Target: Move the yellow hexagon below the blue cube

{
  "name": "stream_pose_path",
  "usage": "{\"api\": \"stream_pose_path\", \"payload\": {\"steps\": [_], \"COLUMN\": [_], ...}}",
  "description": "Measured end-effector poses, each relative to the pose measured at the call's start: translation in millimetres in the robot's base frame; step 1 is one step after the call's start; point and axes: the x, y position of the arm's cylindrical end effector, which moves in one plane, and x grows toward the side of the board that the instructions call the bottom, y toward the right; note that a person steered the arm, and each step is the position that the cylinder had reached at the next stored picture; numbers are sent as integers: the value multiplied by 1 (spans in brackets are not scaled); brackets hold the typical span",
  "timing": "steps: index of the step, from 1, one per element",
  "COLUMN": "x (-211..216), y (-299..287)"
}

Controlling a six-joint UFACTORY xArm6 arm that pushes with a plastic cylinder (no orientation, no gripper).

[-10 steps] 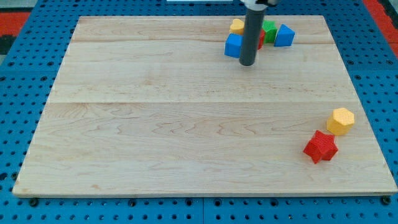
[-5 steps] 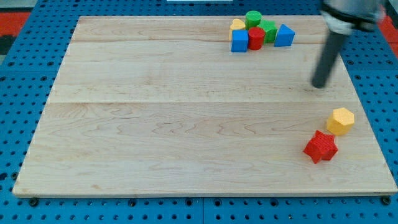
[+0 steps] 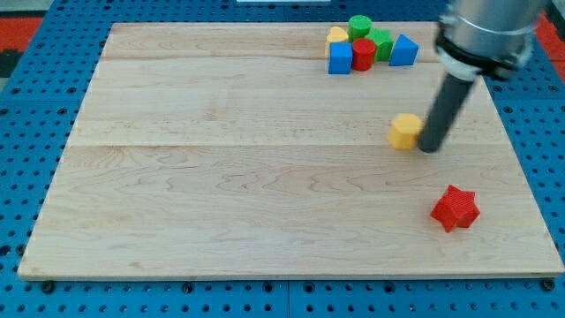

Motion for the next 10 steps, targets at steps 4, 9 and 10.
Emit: {"api": "stream_pose_path", "payload": {"steps": [4, 9, 10], "x": [-78, -80, -8], "y": [-98, -54, -6]}}
